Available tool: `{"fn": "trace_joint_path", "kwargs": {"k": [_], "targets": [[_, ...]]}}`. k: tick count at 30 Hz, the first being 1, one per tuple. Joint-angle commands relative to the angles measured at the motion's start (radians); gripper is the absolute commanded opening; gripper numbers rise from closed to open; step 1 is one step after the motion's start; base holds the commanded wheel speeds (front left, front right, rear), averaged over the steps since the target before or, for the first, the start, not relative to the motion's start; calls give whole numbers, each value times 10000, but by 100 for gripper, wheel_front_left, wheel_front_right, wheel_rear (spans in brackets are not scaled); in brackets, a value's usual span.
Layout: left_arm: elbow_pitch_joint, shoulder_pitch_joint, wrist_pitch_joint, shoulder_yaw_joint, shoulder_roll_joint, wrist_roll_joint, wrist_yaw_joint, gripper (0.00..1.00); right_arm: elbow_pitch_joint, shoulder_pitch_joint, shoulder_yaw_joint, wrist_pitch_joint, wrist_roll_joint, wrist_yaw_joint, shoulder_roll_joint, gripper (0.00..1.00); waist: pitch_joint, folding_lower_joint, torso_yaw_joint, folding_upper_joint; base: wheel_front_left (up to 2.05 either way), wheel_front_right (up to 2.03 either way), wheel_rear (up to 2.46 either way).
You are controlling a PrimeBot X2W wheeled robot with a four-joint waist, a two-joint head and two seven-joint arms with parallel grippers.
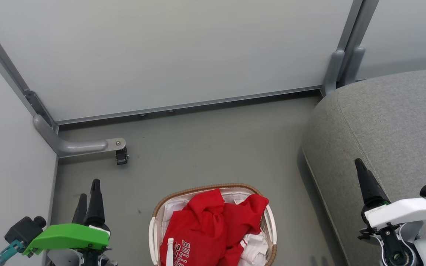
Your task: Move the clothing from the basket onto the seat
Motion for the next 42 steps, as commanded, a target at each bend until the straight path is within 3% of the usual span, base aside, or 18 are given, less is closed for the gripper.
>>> {"fn": "trace_joint_path", "kwargs": {"k": [1, 28, 42], "targets": [[-53, -327, -118, -85, 90, 510, 52, 100, -114, -300, 19, -128, -477, 2, -153, 100, 1, 0, 5, 0, 0, 0, 0], [604, -459, -999, -1765, 802, 4384, 1459, 100, 360, -364, 492, -1013, -5148, 4, -419, 100, 63, 0, 33, 0, 0, 0, 0], [518, -390, -1359, -2153, 930, 5631, 1819, 100, 618, -324, 697, -1382, -6668, 4, -398, 100, 37, 0, 59, 0, 0, 0, 0]]}}
